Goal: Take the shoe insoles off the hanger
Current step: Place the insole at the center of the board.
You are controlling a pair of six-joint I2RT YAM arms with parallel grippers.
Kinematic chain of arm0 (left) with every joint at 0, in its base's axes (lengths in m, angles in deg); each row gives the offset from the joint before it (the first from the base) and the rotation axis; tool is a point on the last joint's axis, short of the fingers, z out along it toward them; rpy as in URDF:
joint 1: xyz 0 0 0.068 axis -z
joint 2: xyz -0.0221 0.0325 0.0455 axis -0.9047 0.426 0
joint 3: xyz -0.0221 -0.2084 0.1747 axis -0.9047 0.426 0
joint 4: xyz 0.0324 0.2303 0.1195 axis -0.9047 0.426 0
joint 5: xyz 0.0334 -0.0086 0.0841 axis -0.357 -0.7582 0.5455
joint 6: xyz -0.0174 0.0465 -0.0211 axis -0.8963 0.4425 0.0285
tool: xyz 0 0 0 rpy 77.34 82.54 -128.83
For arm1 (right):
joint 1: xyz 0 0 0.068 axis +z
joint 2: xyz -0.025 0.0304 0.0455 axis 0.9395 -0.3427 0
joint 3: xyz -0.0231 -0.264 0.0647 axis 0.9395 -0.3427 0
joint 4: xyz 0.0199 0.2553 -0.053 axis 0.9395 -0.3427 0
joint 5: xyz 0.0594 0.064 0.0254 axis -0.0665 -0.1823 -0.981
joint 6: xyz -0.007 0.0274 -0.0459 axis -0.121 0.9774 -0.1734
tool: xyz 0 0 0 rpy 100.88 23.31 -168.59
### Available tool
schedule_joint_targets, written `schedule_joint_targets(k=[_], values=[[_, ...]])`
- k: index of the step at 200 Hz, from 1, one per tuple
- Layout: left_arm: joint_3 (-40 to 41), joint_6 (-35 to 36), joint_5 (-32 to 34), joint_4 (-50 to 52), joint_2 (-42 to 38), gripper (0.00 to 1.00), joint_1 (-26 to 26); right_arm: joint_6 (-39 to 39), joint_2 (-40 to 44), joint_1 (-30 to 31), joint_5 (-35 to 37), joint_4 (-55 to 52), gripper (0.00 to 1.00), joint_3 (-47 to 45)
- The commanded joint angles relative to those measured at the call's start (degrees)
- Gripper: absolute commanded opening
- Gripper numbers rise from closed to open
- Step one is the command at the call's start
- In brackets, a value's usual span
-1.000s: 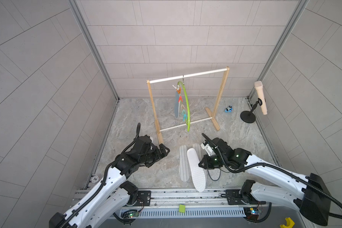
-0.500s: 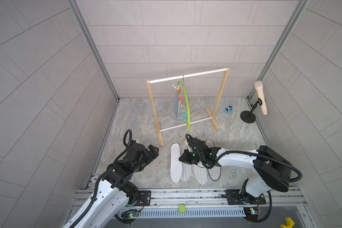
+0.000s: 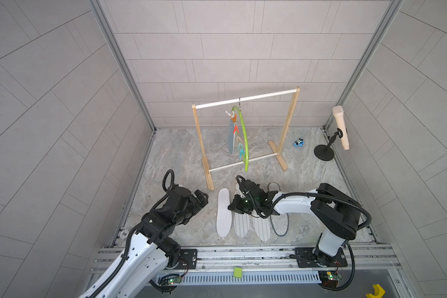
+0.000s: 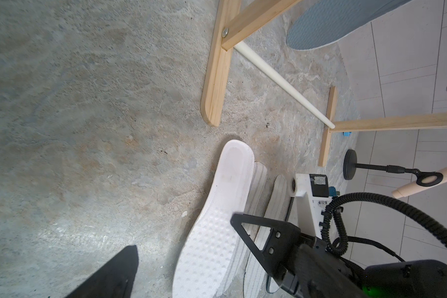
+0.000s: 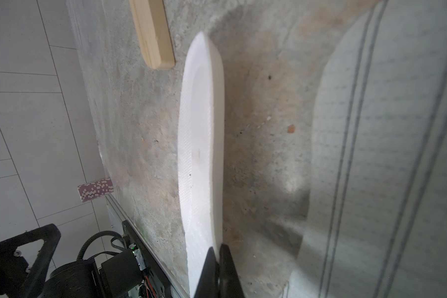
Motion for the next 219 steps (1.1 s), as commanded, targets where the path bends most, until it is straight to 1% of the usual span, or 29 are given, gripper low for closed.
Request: schedule_joint_targets(k=[1, 77, 91, 108, 129, 152, 173, 219], values=[[0.5, -0.5, 0.5, -0.4, 0.0, 1.0, -0.2, 0.9, -1.1, 0.3, -0.4, -0.5, 0.0, 1.4], [0.4, -0.6, 0.3, -0.3, -0.3, 1.0, -0.2, -0.5, -2.1, 0.5, -0.1, -4.6, 0.0, 2.9], [0.4, -0.5, 0.2, -0.3, -0.1, 1.0, -0.2, -0.7, -2.0, 0.7, 0.2, -5.2, 0.05, 3.0], [0.5, -0.6, 0.1, -0.6, 0.0, 1.0, -0.3, -1.1, -1.7, 0.9, 0.4, -5.9, 0.15, 3.4], [0.5, -0.6, -0.1, -1.0, 0.3, 1.0, -0.2, -2.5, -1.1, 1.7, 0.8, -7.8, 0.23, 4.2], [0.4, -0.4, -0.4, -1.4, 0.7, 1.0, -0.2, -3.4, -0.1, 2.1, 0.8, -8.7, 0.28, 4.5], [-0.2, 0.3, -0.4, -1.3, 1.1, 1.0, -0.2, -4.8, 2.6, 2.1, 1.7, -11.1, 0.32, 4.4], [-1.9, 3.1, 1.4, -1.9, 1.6, 1.0, -0.2, -9.4, 11.7, 2.1, 4.4, -18.7, 0.39, 3.9]])
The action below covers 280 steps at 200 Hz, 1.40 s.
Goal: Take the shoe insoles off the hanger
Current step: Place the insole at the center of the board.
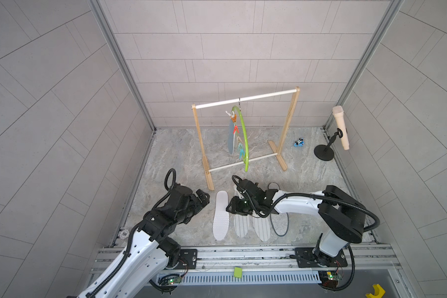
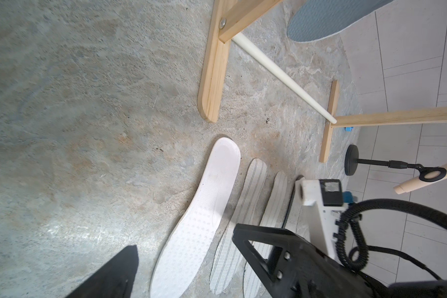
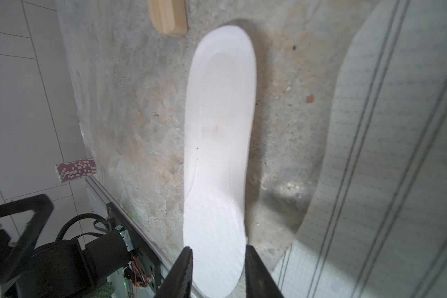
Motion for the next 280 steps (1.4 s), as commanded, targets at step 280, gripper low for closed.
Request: schedule_joint_targets(k=[280], values=[[-1.1, 47.0, 33.8, -103.0, 58.6, 0.81, 13.8, -15.5, 22.5, -45.2, -7.5, -30.3, 0.46, 12.7]])
